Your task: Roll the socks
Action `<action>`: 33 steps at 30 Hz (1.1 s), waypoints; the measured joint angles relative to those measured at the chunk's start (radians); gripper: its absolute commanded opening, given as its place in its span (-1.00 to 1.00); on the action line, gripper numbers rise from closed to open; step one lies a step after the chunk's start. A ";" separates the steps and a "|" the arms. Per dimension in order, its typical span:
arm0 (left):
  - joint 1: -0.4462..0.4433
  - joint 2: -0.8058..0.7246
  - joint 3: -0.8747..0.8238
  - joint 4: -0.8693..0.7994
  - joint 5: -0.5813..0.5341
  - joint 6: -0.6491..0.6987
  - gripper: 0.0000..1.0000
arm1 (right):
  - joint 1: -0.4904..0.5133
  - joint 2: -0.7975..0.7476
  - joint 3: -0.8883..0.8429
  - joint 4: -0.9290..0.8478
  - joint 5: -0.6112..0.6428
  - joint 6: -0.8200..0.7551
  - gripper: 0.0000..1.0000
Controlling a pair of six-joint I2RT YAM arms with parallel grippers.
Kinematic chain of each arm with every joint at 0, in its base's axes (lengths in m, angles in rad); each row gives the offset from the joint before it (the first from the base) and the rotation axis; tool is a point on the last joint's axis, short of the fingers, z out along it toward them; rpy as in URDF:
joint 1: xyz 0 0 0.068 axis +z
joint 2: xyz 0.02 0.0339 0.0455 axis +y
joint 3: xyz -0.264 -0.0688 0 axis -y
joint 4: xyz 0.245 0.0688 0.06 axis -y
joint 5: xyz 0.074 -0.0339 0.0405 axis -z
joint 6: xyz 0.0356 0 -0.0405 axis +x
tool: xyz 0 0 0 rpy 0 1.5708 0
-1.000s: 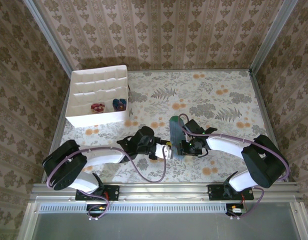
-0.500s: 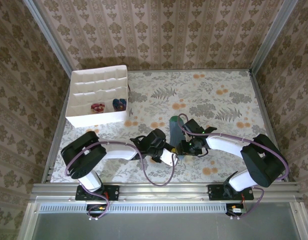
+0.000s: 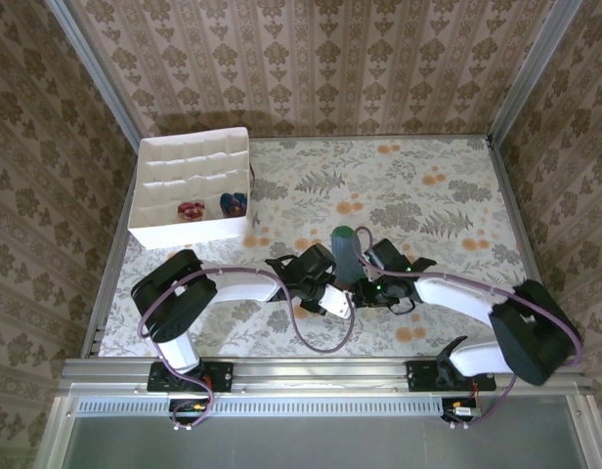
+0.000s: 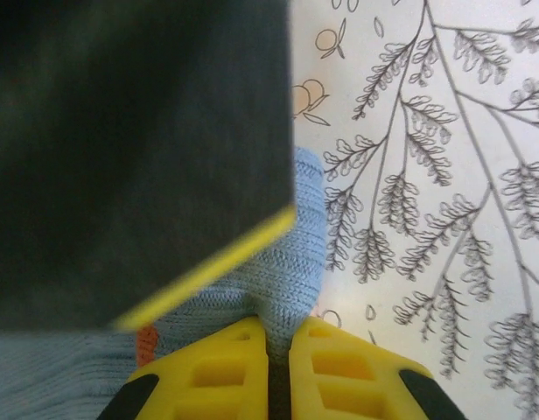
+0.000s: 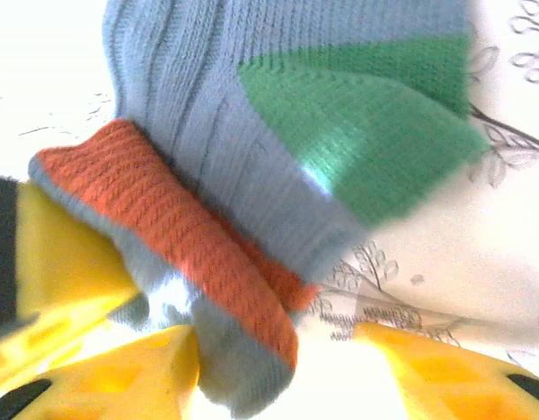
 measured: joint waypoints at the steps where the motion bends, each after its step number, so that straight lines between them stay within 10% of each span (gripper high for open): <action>1: 0.011 0.000 0.012 -0.032 0.024 -0.015 -1.00 | -0.003 -0.050 -0.019 0.010 0.003 0.001 0.00; 10: 0.130 0.106 0.206 -0.336 0.300 -0.158 -1.00 | -0.012 -0.297 -0.130 0.205 -0.006 0.000 -0.32; 33: 0.279 0.248 0.278 -0.445 0.635 -0.410 -1.00 | 0.002 0.009 -0.192 0.555 -0.155 -0.080 0.04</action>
